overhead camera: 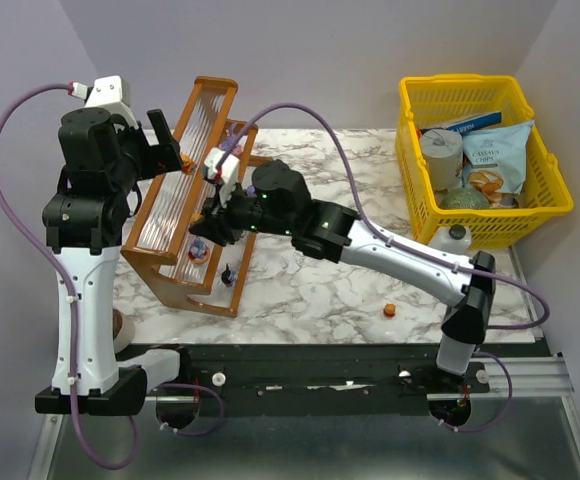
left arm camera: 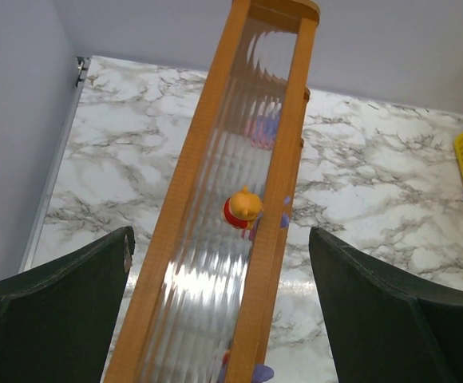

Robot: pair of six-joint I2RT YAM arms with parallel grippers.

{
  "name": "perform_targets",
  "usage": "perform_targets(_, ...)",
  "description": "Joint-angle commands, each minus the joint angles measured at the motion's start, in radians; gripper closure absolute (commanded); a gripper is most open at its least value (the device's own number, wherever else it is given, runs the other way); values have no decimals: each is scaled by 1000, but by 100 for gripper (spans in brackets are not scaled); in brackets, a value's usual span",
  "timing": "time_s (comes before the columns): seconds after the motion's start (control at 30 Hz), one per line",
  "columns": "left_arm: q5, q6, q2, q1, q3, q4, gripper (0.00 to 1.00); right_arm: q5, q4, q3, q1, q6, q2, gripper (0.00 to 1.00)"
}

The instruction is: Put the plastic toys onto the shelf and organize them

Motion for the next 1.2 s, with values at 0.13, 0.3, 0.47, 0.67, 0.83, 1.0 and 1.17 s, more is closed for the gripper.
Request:
perform_targets(0.13, -170, -39, -2, 2, 71, -15, 1, 61, -124, 333, 47, -32, 232, 99)
perform_targets(0.3, -262, -27, -51, 2, 85, -10, 1, 72, -147, 428, 47, -67, 310, 99)
perform_targets(0.47, -359, -13, -70, 2, 106, -13, 1, 85, -156, 448, 48, -75, 344, 99)
perform_targets(0.67, -387, 5, -56, 2, 126, -33, 1, 104, -156, 450, 48, -81, 362, 99)
perform_targets(0.83, -376, 11, -51, 3, 120, -31, 1, 105, -150, 455, 48, -95, 382, 99)
perform_targets(1.0, -388, 22, -53, 2, 128, -39, 1, 113, -149, 473, 48, -102, 408, 98)
perform_targets(1.17, -396, 30, -54, 2, 131, -42, 1, 113, -155, 485, 48, -104, 424, 94)
